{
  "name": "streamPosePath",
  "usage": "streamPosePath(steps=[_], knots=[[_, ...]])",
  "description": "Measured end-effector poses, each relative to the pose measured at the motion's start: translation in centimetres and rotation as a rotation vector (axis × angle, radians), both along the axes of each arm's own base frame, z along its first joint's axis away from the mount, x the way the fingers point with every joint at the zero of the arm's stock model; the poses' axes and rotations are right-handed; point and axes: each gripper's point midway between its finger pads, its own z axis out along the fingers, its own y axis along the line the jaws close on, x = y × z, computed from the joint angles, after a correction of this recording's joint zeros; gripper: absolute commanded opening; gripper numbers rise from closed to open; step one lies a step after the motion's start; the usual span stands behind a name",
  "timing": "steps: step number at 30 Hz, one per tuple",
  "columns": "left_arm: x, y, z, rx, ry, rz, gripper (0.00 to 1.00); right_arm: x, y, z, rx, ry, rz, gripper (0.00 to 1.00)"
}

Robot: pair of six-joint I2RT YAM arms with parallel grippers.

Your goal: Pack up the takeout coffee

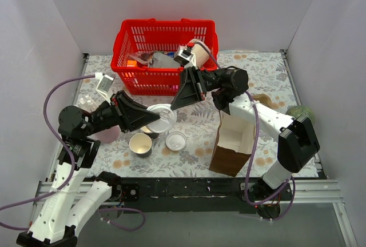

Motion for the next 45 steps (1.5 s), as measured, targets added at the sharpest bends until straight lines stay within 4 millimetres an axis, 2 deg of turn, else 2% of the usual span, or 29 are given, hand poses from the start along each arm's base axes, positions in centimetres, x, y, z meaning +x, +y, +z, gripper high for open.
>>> streamPosePath(steps=[2,4,5,6,7,9,13,16,20,22,25,28,30,34,39,45], knots=[[-0.1,0.1,0.1,-0.004,-0.003,0.010,0.01,0.2,0.1,-0.1,-0.001,0.003,-0.003,0.18],[-0.1,0.2,0.1,-0.007,0.003,0.023,0.00,0.4,0.2,-0.3,0.005,-0.014,-0.017,0.33],[0.0,0.3,0.1,-0.008,0.009,0.034,0.00,0.7,0.2,-0.4,0.001,-0.018,-0.031,0.48],[0.1,0.4,0.0,-0.011,0.018,0.050,0.00,1.2,0.2,-0.5,-0.004,-0.021,-0.052,0.73],[0.3,0.5,0.0,-0.012,0.026,0.065,0.00,1.8,0.2,-0.7,-0.017,-0.014,-0.078,0.80],[0.7,0.7,-0.3,-0.013,0.052,0.098,0.00,3.1,0.0,-1.1,-0.041,-0.020,-0.151,0.85],[1.9,1.3,-1.4,-0.004,0.131,0.190,0.00,6.4,-0.8,-1.7,-0.081,-0.055,-0.350,0.87],[3.3,1.9,-3.1,0.021,0.225,0.285,0.00,8.6,-1.5,-2.9,-0.135,-0.097,-0.497,0.87],[4.8,2.8,-6.4,0.072,0.353,0.388,0.00,10.7,-1.2,-6.1,-0.255,-0.173,-0.634,0.86],[5.3,3.1,-8.8,0.106,0.421,0.425,0.00,11.1,-0.9,-8.3,-0.333,-0.200,-0.684,0.86],[5.8,3.7,-11.6,0.150,0.502,0.481,0.00,10.3,-0.6,-11.8,-0.427,-0.240,-0.709,0.87],[5.9,4.2,-12.7,0.163,0.534,0.518,0.00,8.6,0.1,-14.6,-0.486,-0.281,-0.688,0.87],[5.8,4.4,-13.1,0.159,0.543,0.532,0.00,7.2,0.9,-15.7,-0.505,-0.296,-0.649,0.86],[5.5,4.6,-13.3,0.146,0.546,0.537,0.00,5.4,3.0,-17.2,-0.516,-0.305,-0.574,0.84],[5.4,4.9,-13.7,0.138,0.554,0.554,0.00,5.2,3.8,-18.7,-0.529,-0.239,-0.571,0.79],[5.5,5.0,-13.7,0.134,0.556,0.564,0.00,5.1,4.3,-18.4,-0.506,-0.176,-0.579,0.74]])
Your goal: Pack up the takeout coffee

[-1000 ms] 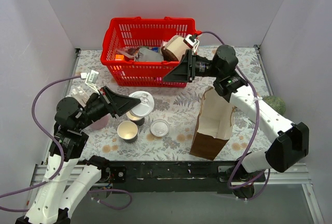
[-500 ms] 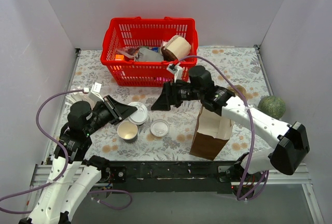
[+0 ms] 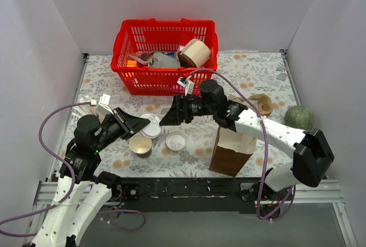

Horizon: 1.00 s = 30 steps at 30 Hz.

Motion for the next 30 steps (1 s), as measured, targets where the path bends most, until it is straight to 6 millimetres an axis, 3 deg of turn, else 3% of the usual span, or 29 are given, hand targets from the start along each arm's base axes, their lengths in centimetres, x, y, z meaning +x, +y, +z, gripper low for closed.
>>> streamPosePath(steps=[6,11,12,17,20,21,23,24,27,30], knots=[[0.1,0.0,0.0,0.001,0.002,0.001,0.00,-0.8,1.4,0.2,0.041,0.037,0.041,0.67],[0.3,0.2,-0.4,0.015,0.008,0.016,0.00,-1.7,2.2,-0.2,0.045,0.066,0.077,0.49],[0.3,0.3,-0.5,0.020,0.011,0.021,0.00,-1.7,2.3,0.0,0.050,0.067,0.079,0.39],[0.7,0.9,-1.2,0.048,0.024,0.057,0.00,-1.9,2.5,0.4,0.064,0.067,0.083,0.24],[0.8,1.2,-1.7,0.066,0.037,0.078,0.15,-1.7,2.5,0.3,0.063,0.075,0.073,0.21],[0.8,1.4,-1.9,0.071,0.042,0.085,0.33,-1.6,2.5,0.3,0.064,0.077,0.072,0.20],[0.9,1.6,-2.2,0.086,0.048,0.097,0.51,-1.6,2.5,0.3,0.063,0.082,0.071,0.19],[0.9,1.8,-2.5,0.099,0.053,0.107,0.71,-1.7,2.6,0.3,0.067,0.084,0.075,0.18],[0.9,2.6,-3.5,0.126,0.089,0.144,0.94,-1.9,2.8,0.6,0.078,0.083,0.085,0.18],[0.6,3.3,-4.4,0.144,0.123,0.180,0.98,-2.0,3.2,0.2,0.086,0.098,0.104,0.17]])
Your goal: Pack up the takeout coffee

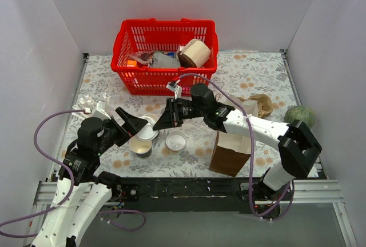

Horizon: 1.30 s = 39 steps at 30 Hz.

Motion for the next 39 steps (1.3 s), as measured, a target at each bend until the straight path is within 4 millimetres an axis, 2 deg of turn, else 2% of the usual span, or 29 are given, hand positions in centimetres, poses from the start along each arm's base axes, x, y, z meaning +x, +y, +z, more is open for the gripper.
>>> streamPosePath(steps=[7,13,16,25,39], knots=[[-0.5,2.3,-2.7,0.057,0.124,0.130,0.98,-0.3,1.1,-2.2,-0.026,0.054,0.032,0.16],[-1.2,4.9,-3.9,0.127,0.214,0.270,0.98,-1.3,1.9,-4.9,-0.122,0.066,0.026,0.16],[-1.5,5.6,-5.0,0.153,0.268,0.305,0.98,-1.6,2.4,-6.0,-0.157,0.069,0.020,0.16],[-2.3,5.2,-7.9,0.142,0.347,0.295,0.98,-1.2,3.1,-9.8,-0.258,0.110,-0.014,0.21],[-2.7,4.8,-9.4,0.134,0.400,0.286,0.98,-0.4,3.5,-11.1,-0.312,0.130,-0.061,0.45]])
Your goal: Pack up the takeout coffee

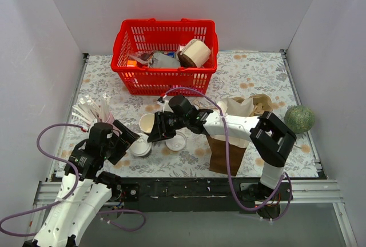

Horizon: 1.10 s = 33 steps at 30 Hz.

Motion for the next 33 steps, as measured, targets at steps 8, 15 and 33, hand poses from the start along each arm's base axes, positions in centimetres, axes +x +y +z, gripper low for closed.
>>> streamPosePath(steps=[8,15,33], knots=[[-0.2,0.0,-1.9,0.004,0.051,0.008,0.98,0.6,-0.3,-0.5,-0.042,-0.017,-0.029,0.49],[-0.2,0.1,-2.2,0.007,0.064,0.019,0.98,0.9,-0.2,-0.3,-0.046,-0.028,-0.039,0.52],[0.9,-0.4,-2.8,0.005,0.071,0.016,0.97,0.8,0.8,0.3,-0.077,-0.128,-0.023,0.68]])
